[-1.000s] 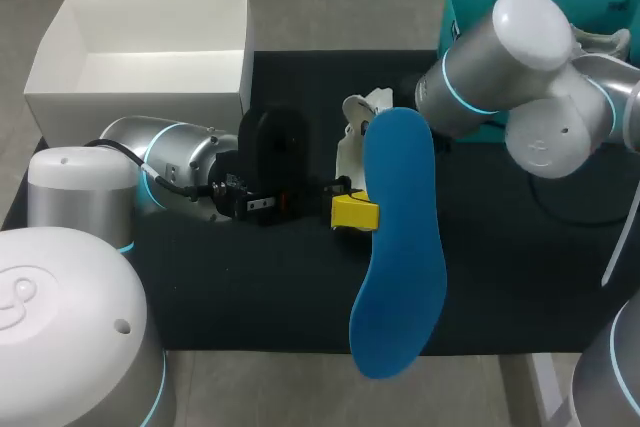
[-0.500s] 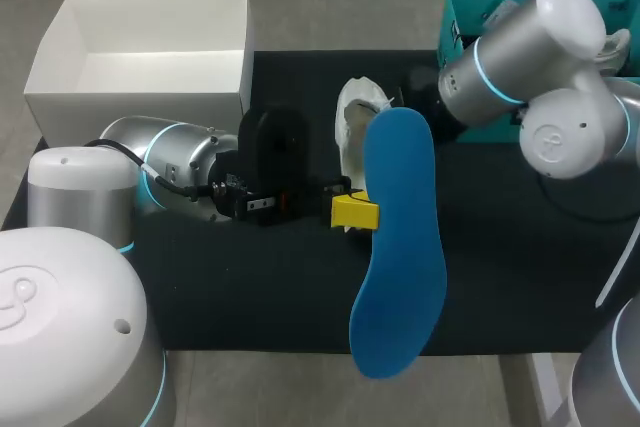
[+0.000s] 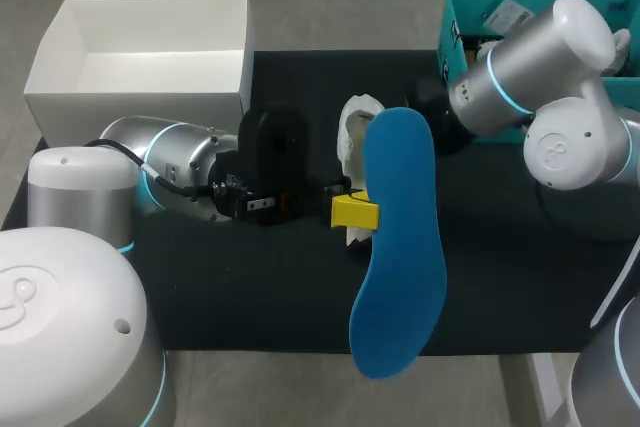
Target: Take the shoe out of the shoebox, open the shoe tongue, remove and reinsert the insole, then place the shoe into the shoebox
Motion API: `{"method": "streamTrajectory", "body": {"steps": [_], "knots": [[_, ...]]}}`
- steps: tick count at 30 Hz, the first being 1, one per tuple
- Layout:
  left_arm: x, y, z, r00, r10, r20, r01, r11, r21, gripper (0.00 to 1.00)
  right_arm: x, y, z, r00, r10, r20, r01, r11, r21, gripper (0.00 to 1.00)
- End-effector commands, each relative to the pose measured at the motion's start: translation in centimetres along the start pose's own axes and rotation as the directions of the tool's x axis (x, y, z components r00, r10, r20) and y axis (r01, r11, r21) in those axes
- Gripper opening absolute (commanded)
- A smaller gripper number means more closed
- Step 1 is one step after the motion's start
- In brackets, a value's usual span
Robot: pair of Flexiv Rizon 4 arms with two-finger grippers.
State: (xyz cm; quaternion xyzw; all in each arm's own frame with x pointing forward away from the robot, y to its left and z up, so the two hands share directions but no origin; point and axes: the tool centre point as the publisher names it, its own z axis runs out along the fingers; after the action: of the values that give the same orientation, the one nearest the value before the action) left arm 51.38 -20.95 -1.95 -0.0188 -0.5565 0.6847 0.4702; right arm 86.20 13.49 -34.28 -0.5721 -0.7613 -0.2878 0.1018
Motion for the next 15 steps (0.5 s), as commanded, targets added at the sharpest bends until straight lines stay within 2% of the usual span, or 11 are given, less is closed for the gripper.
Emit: {"method": "streamTrajectory", "body": {"steps": [1,3,4,5,6,12,15], "knots": [[0.0,0.0,0.0,1.000,0.000,0.000,0.000,1.000,0.001,0.00,-0.8,0.4,1.4,1.000,0.011,-0.008,-0.010,1.000,0.029,0.00],[0.0,0.0,0.0,1.000,0.000,0.000,0.000,1.000,0.001,0.00,-1.2,0.3,1.8,1.000,0.024,-0.009,-0.024,0.999,0.045,0.00],[0.0,0.0,0.0,1.000,0.000,0.000,0.000,1.000,0.001,0.00,-1.4,0.3,2.0,1.000,0.029,-0.010,-0.029,0.998,0.049,0.07],[0.0,0.0,0.0,1.000,0.000,0.000,0.000,1.000,0.001,0.00,-1.6,0.2,2.2,0.999,0.029,-0.014,-0.028,0.998,0.055,0.45],[0.0,0.0,0.0,1.000,0.000,0.000,0.000,1.000,0.001,0.00,-1.7,0.2,2.3,0.999,0.035,-0.017,-0.034,0.998,0.057,1.00],[0.0,0.0,0.0,1.000,0.000,0.000,0.000,1.000,0.001,0.00,-1.1,0.4,0.5,1.000,0.028,0.001,-0.028,0.999,0.043,1.00],[0.0,0.0,0.0,1.000,0.000,0.000,0.000,1.000,0.001,0.00,0.2,0.5,-1.5,0.998,0.034,-0.054,-0.036,0.998,-0.044,1.00]]}}
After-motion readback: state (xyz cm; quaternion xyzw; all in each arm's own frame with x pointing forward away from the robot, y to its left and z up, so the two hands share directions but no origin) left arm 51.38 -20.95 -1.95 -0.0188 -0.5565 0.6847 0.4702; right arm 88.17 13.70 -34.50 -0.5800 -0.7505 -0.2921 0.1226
